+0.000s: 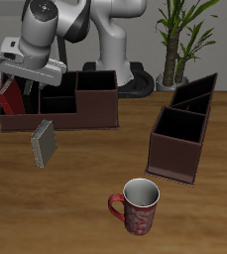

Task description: Place the red book into the back desk caddy's left compartment and place the black book into the back desk caddy's left compartment and place the yellow book into the left desk caddy's right compartment

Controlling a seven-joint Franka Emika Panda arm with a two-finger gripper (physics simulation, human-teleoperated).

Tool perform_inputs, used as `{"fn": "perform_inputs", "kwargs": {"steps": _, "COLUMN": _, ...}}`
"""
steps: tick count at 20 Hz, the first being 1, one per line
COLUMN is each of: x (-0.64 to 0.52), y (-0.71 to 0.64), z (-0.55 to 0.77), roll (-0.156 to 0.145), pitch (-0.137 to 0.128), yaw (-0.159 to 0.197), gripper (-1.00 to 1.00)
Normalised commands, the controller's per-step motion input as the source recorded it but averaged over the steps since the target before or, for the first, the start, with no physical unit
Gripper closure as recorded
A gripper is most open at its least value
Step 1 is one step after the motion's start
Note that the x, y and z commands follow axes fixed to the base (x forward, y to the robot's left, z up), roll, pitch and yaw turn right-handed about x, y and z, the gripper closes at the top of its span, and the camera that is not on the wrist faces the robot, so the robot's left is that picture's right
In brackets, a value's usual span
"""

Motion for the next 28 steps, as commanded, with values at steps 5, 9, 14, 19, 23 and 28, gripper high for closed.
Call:
{"fn": "perform_inputs", "kwargs": {"steps": 5, "x": 0.37, "y": 0.18, "z": 0.25, "roll": 0.000, "pitch": -0.028, "yaw": -0.002, "gripper": -1.00}}
{"fn": "perform_inputs", "kwargs": {"steps": 9, "x": 0.48, "y": 0.20, "z": 0.34, "roll": -0.005, "pitch": -0.043, "yaw": 0.016, "gripper": -1.00}}
{"fn": "perform_inputs", "kwargs": {"steps": 14, "x": 0.48, "y": 0.14, "z": 0.25, "roll": -0.014, "pitch": -0.051, "yaw": 0.016, "gripper": -1.00}}
{"fn": "perform_inputs", "kwargs": {"steps": 19, "x": 0.38, "y": -0.11, "z": 0.14, "roll": 0.032, "pitch": -0.101, "yaw": -0.030, "gripper": -1.00}}
{"fn": "perform_inputs", "kwargs": {"steps": 23, "x": 0.32, "y": -0.25, "z": -0.14, "roll": 0.012, "pitch": -0.058, "yaw": -0.055, "gripper": -1.00}}
{"fn": "perform_inputs", "kwargs": {"steps": 28, "x": 0.10, "y": 0.05, "z": -0.29, "roll": 0.101, "pitch": -0.058, "yaw": -0.065, "gripper": -1.00}}
